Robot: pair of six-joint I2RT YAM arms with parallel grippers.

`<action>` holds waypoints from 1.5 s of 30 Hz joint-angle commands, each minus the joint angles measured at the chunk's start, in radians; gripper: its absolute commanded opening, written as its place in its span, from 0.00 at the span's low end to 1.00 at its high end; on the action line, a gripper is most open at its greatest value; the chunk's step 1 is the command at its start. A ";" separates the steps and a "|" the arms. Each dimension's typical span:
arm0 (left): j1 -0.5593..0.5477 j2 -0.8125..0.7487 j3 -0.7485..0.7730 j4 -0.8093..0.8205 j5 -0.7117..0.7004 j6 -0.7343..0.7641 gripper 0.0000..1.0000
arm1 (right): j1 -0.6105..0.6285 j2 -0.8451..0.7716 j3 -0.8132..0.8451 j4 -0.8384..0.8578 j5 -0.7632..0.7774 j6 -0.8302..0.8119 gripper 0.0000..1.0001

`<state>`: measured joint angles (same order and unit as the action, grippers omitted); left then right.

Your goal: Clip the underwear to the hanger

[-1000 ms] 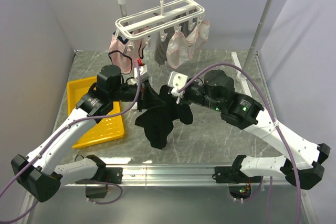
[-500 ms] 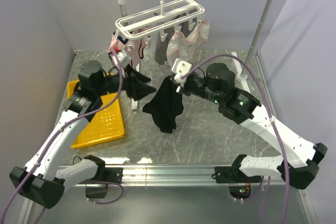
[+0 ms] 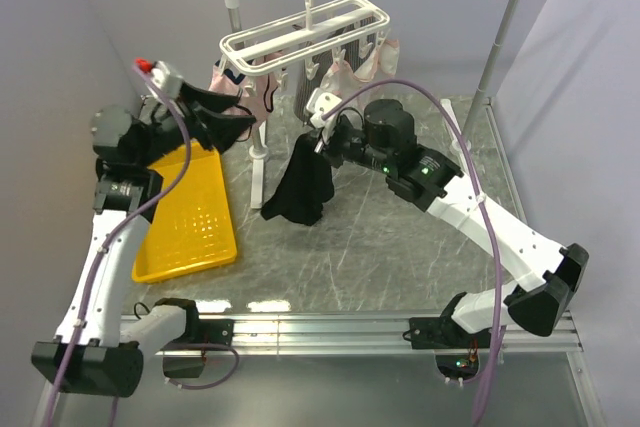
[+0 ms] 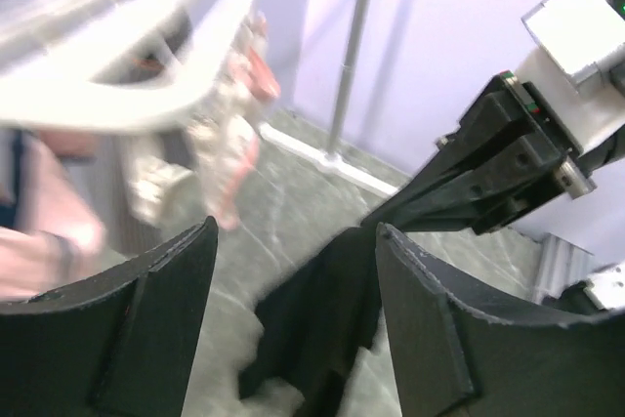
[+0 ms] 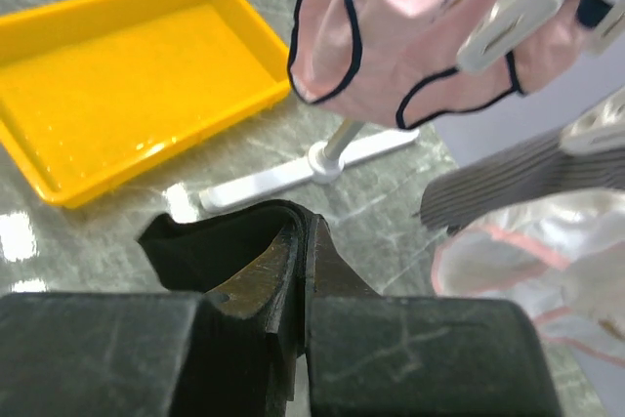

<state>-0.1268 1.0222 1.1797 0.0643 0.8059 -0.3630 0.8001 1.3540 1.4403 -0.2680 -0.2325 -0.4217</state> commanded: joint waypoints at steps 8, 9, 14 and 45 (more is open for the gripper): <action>0.233 0.205 0.195 0.069 0.607 0.250 0.74 | -0.016 0.037 0.123 0.084 -0.071 0.001 0.00; 0.228 0.211 0.196 0.078 0.607 0.260 0.74 | -0.018 0.037 0.123 0.087 -0.071 0.000 0.00; 0.207 0.231 0.146 0.288 0.532 0.176 0.74 | -0.033 0.040 0.117 0.090 -0.076 0.001 0.00; 0.151 0.512 0.196 0.993 0.544 -0.243 0.83 | -0.045 0.053 0.163 0.052 -0.097 0.006 0.00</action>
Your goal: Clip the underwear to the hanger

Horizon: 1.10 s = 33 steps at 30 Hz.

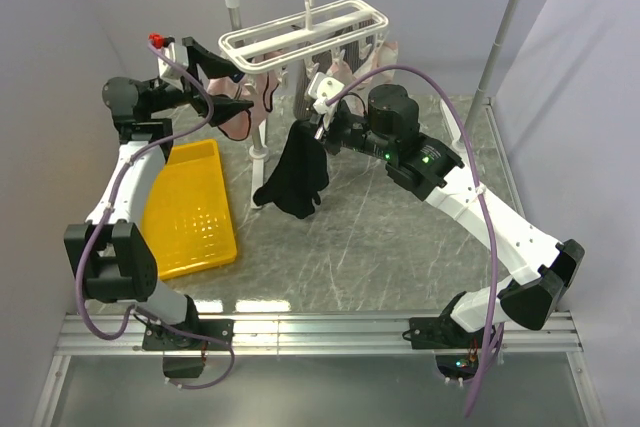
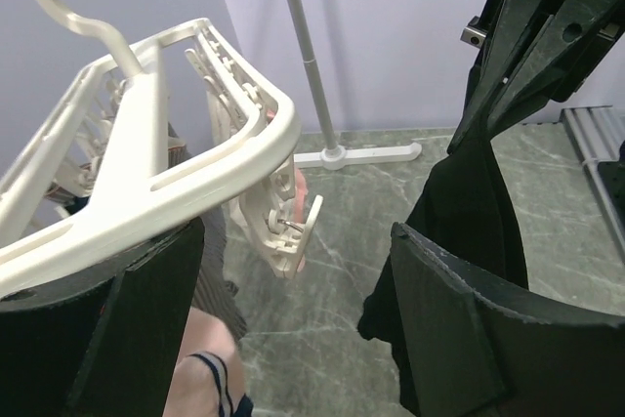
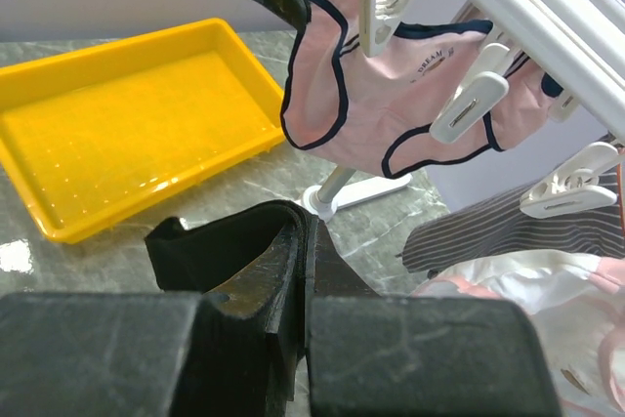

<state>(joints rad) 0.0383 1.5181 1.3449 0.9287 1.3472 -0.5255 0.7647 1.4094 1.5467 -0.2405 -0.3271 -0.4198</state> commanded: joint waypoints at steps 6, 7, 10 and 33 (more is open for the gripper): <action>-0.023 0.033 0.045 0.117 -0.017 -0.086 0.83 | -0.010 -0.010 0.049 0.026 -0.009 0.004 0.00; -0.025 0.037 0.042 0.149 -0.023 -0.114 0.83 | -0.008 -0.010 0.046 0.027 -0.007 0.006 0.00; -0.031 0.048 0.034 0.238 -0.045 -0.200 0.80 | -0.008 -0.012 0.043 0.027 -0.009 0.006 0.00; -0.061 0.027 0.051 0.173 -0.068 -0.211 0.32 | -0.010 -0.020 0.029 0.036 0.000 0.001 0.00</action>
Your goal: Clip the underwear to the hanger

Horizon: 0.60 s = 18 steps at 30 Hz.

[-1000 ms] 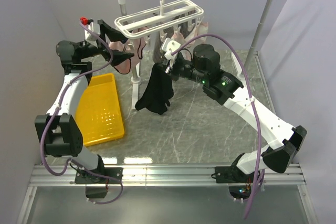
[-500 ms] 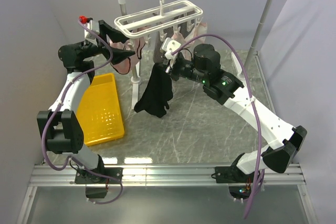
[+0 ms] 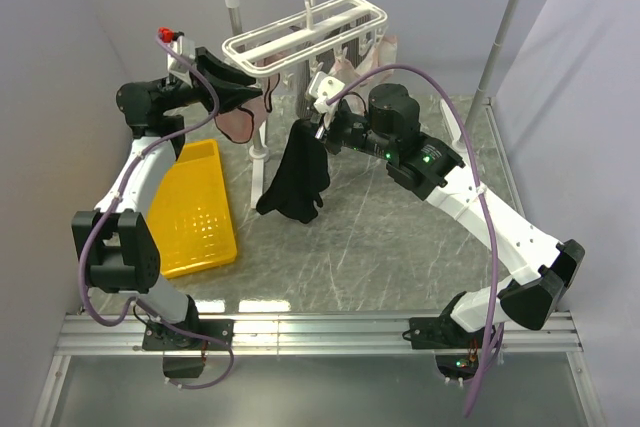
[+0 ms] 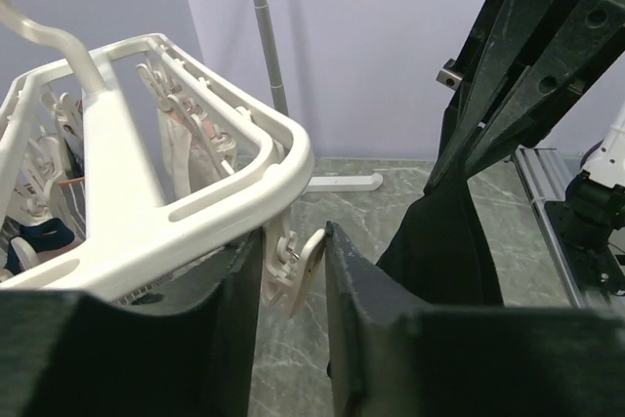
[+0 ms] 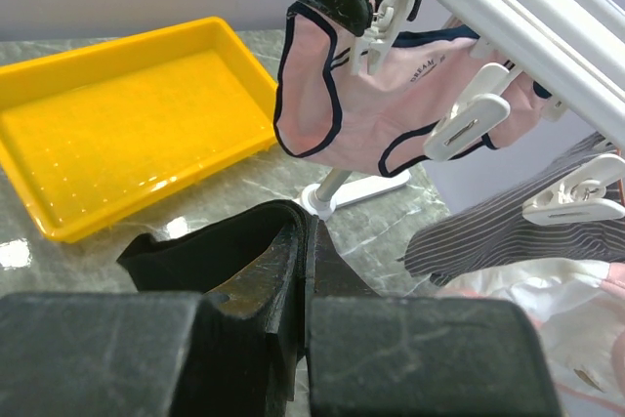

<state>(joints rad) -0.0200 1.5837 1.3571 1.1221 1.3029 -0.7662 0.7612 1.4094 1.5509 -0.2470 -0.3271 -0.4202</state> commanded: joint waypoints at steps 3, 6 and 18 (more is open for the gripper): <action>-0.003 -0.053 0.037 -0.059 -0.028 0.044 0.18 | -0.007 -0.015 0.031 0.049 0.002 0.003 0.00; -0.003 -0.071 0.033 -0.125 -0.040 0.090 0.01 | -0.007 -0.012 0.032 0.060 0.016 0.008 0.00; -0.011 -0.145 -0.021 -0.200 -0.154 -0.028 0.01 | -0.007 0.117 0.159 0.049 0.063 0.104 0.00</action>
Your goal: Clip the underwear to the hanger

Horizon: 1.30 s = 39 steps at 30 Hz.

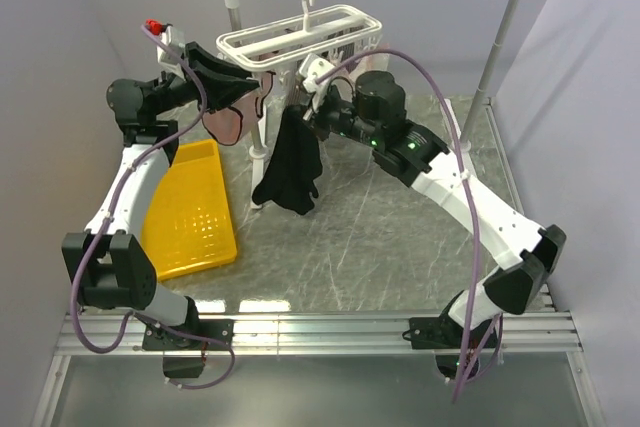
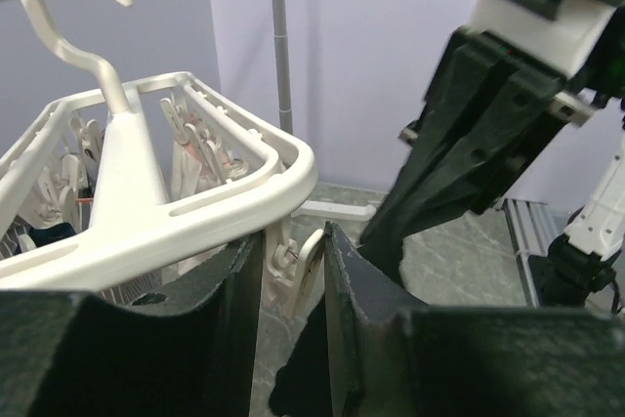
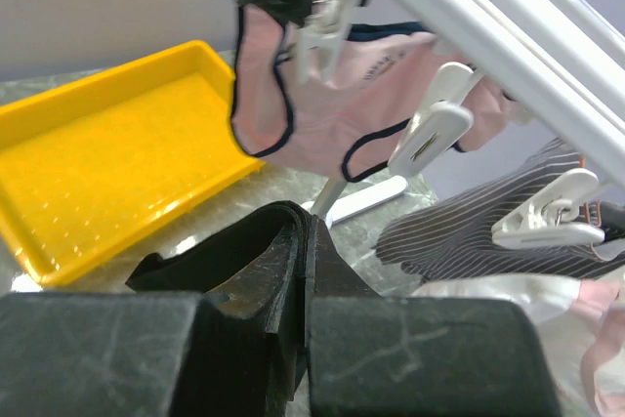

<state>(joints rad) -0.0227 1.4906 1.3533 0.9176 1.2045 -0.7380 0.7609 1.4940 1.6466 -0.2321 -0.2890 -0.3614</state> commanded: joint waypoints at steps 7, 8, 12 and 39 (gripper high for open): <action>-0.010 -0.069 -0.059 0.098 -0.101 -0.208 0.01 | -0.003 0.121 0.180 0.027 0.073 0.131 0.00; -0.010 -0.067 -0.063 0.108 -0.109 -0.218 0.00 | -0.003 0.129 0.185 0.027 0.076 0.139 0.00; -0.016 -0.072 -0.074 0.127 -0.126 -0.235 0.01 | -0.003 0.141 0.209 0.031 0.083 0.183 0.00; -0.043 -0.052 -0.121 0.257 -0.238 -0.321 0.00 | 0.017 0.192 0.298 -0.019 0.106 0.394 0.00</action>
<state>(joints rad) -0.0593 1.4506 1.2324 1.1202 1.0206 -1.0321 0.7673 1.6791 1.9038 -0.2844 -0.1879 -0.0189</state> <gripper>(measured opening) 0.321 0.033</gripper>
